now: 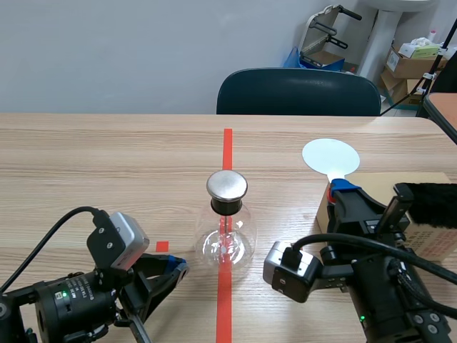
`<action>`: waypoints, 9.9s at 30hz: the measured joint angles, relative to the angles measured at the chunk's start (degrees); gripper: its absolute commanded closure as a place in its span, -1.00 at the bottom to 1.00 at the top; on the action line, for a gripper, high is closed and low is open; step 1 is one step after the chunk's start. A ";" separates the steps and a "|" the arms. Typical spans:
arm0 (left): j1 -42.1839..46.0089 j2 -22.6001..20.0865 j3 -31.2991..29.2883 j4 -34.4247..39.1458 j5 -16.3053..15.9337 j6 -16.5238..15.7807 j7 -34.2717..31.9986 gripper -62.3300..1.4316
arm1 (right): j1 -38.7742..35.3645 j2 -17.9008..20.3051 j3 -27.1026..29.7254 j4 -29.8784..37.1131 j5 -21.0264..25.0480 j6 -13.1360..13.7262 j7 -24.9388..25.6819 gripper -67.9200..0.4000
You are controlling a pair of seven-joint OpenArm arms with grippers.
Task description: Do the electroscope experiment
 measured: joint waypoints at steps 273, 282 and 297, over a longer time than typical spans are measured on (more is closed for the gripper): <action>0.00 0.00 0.00 0.00 0.00 0.00 1.75 0.83 | 0.02 0.00 0.04 0.00 1.70 -0.55 29.20 0.95; 0.00 0.00 0.00 0.00 0.00 0.00 1.75 0.83 | 0.02 0.00 0.04 0.00 1.75 -0.55 13.29 0.95; 0.00 0.00 0.00 0.00 0.00 0.00 1.75 0.83 | 0.02 0.00 0.04 0.00 1.97 -0.55 -8.04 0.95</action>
